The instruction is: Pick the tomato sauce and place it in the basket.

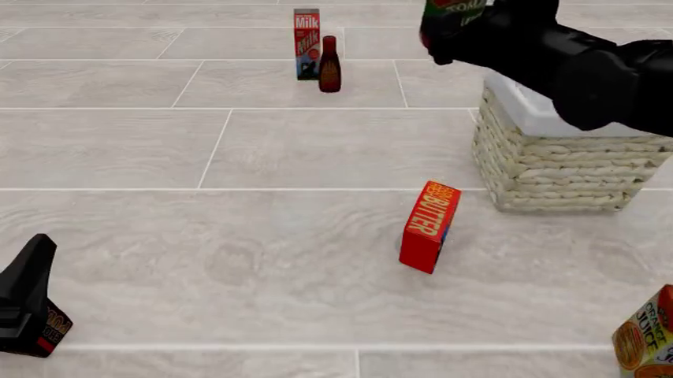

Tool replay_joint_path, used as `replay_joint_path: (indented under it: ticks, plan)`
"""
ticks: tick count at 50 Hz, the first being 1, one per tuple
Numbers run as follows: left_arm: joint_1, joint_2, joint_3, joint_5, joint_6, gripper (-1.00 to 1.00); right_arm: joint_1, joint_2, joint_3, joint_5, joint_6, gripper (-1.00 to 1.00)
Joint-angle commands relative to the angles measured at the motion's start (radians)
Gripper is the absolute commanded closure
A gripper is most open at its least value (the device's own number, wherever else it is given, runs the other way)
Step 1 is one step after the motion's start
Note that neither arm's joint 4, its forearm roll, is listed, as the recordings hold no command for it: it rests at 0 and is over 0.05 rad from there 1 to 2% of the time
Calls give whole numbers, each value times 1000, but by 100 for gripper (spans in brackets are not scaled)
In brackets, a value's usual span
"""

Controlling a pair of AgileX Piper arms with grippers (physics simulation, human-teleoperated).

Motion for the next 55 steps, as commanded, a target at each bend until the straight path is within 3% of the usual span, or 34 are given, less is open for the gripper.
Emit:
replay_joint_path:
  ticks: [1,41,55]
  plan:
    - [0,0,0,0,0,-100,-91,-24,3,2,24,100]
    - [0,0,0,0,0,-100,-366,13,-25,-21,70,100]
    - [0,0,0,0,0,-100,-427,40,-49,-17,78,100]
